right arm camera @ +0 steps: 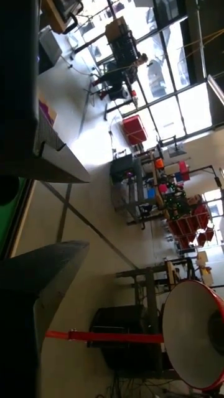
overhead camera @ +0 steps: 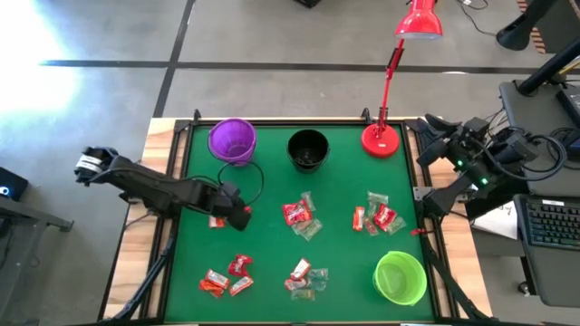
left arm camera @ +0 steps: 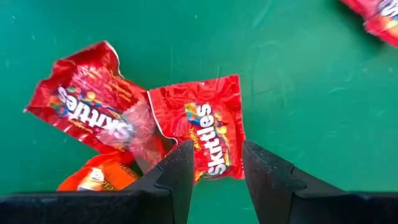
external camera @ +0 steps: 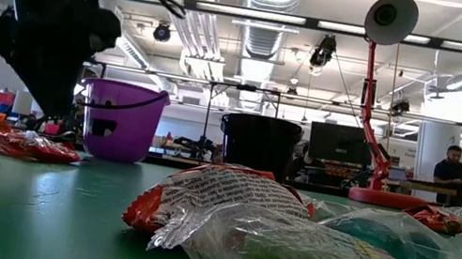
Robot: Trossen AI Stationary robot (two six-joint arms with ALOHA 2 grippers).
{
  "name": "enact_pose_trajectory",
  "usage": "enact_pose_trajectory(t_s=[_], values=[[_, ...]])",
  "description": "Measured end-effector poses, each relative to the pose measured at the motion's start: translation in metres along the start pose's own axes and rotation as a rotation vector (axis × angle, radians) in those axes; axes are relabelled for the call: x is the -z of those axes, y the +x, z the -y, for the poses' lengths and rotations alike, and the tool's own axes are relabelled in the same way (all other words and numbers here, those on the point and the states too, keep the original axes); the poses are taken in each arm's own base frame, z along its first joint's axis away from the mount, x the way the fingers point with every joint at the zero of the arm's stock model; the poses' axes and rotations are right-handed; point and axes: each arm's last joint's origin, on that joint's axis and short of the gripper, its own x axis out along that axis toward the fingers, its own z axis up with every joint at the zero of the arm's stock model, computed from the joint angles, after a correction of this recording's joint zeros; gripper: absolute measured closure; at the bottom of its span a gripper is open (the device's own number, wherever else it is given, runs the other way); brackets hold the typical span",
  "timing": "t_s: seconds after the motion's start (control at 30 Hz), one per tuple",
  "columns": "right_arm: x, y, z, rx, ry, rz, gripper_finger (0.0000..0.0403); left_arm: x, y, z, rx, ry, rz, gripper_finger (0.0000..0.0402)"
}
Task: Sort candy
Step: Put the red candy pack into the black bucket
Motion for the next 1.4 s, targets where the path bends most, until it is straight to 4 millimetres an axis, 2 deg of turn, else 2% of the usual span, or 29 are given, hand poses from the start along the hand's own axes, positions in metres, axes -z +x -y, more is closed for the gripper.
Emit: enact_pose_trajectory(t_s=[0.43, 0.63, 0.73, 0.9, 1.17, 1.4], values=[[-0.001, 0.0, 0.0, -0.01, 0.013, 0.003, 0.025, 0.005, 0.043, 0.011, -0.119, 0.016, -0.053, 0.0283], [-0.002, 0.0, -0.001, -0.059, 0.014, 0.02, 0.025, 0.006, 0.055, 0.015, -0.16, 0.023, -0.076, 0.029], [-0.004, 0.0, -0.002, -0.082, 0.021, 0.028, 0.025, 0.005, 0.054, 0.019, -0.151, 0.061, -0.078, 0.0317], [-0.006, 0.0, -0.001, -0.082, 0.027, 0.028, 0.025, 0.002, 0.046, 0.021, -0.118, 0.12, -0.072, 0.039], [-0.007, 0.0, 0.0, -0.075, 0.027, 0.025, 0.025, 0.0, 0.028, 0.021, -0.036, 0.13, -0.07, 0.0401], [-0.007, 0.0, 0.0, -0.074, 0.01, 0.026, 0.025, -0.005, 0.004, 0.019, 0.057, 0.101, -0.006, 0.0401]])
